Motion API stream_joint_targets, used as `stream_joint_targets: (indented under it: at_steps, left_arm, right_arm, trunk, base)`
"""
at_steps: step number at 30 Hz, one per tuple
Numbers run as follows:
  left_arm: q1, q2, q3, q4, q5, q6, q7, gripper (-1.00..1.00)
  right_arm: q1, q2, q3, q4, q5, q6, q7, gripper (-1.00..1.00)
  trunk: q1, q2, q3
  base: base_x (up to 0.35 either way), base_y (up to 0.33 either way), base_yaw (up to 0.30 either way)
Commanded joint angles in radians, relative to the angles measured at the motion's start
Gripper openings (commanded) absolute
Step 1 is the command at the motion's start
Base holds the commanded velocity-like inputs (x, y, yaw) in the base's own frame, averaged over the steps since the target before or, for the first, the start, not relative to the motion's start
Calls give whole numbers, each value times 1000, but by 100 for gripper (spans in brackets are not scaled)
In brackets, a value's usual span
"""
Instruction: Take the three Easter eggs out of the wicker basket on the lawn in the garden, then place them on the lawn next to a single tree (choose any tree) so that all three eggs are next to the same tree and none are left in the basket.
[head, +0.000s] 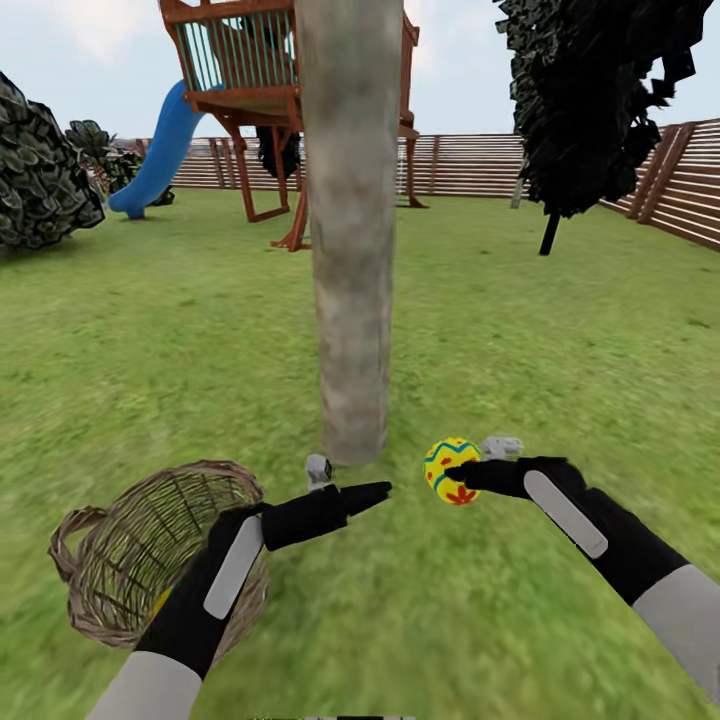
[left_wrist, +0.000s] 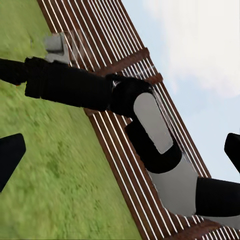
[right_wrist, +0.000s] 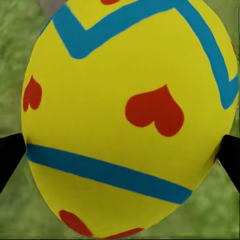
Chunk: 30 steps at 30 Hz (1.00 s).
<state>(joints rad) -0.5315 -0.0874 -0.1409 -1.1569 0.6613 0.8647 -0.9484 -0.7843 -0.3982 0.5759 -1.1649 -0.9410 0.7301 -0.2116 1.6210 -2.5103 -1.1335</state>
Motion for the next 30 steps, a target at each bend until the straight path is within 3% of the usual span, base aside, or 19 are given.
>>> stream_joint_targets:
  at_steps: [1, 3, 4, 6, 9, 11, 13, 14, 17, 22, 26, 30]
  left_arm:
    - [-1, -3, -23, 0, 3, 5, 0, 100]
    - [-1, -9, -61, -1, 4, -25, 0, 100]
    - [-1, -9, -70, 1, 4, -50, 0, 100]
    - [-1, -10, -126, 2, 4, -84, -1, 100]
    - [-1, -17, -146, 2, 4, -90, -1, 100]
    - [-1, -18, -147, 1, 14, -90, -1, 100]
    - [-1, -20, -147, 24, 84, -91, 1, 100]
    - [-1, -18, -147, 62, 143, -91, 3, 100]
    - [0, -2, -150, 72, 155, -85, -2, 100]
    - [12, 9, -186, 73, 152, -89, 1, 100]
    - [12, 7, -191, 73, 152, -93, 1, 100]
    - [12, 5, -192, 74, 155, -149, 2, 100]
  right_arm:
    - [23, 11, 21, 10, 36, -39, -10, -100]
    - [76, 37, 32, 38, 137, -133, -10, -100]
    - [85, 43, 33, 58, 157, -145, -10, -100]
    - [93, 52, 33, 139, 177, -165, -9, -100]
    - [94, 82, 39, 256, 179, -263, -1, -100]
    - [94, 112, 62, 301, 181, -284, 0, -100]
    - [94, 117, 65, 307, 194, -313, -2, -100]
    - [94, 139, 66, 329, 200, -354, -9, -100]
    - [94, 161, 67, 351, 202, -363, -11, -100]
    - [94, 162, 67, 354, 202, -363, -11, -100]
    - [94, 162, 67, 353, 202, -363, -10, -100]
    - [94, 162, 67, 355, 202, -363, -10, -100]
  trunk:
    - [0, 0, -1]
    - [0, 0, 0]
    - [0, 0, 0]
    - [0, 0, 0]
    - [0, 0, 0]
    - [0, 0, 0]
    - [0, 0, 0]
    - [0, 0, 0]
    - [0, 0, 0]
    - [0, 0, 0]
    - [0, 0, 0]
    - [0, 0, 0]
  base:
    - [0, -241, 268]
    - [0, -294, 67]
    - [0, -307, 20]
    - [0, -153, 5]
    - [0, -15, 1]
    - [0, -1, 0]
    - [0, 0, 87]
    - [0, 0, 275]
    - [0, 0, 295]
    - [0, 0, 300]
    - [0, -86, 300]
    - [0, -39, 300]
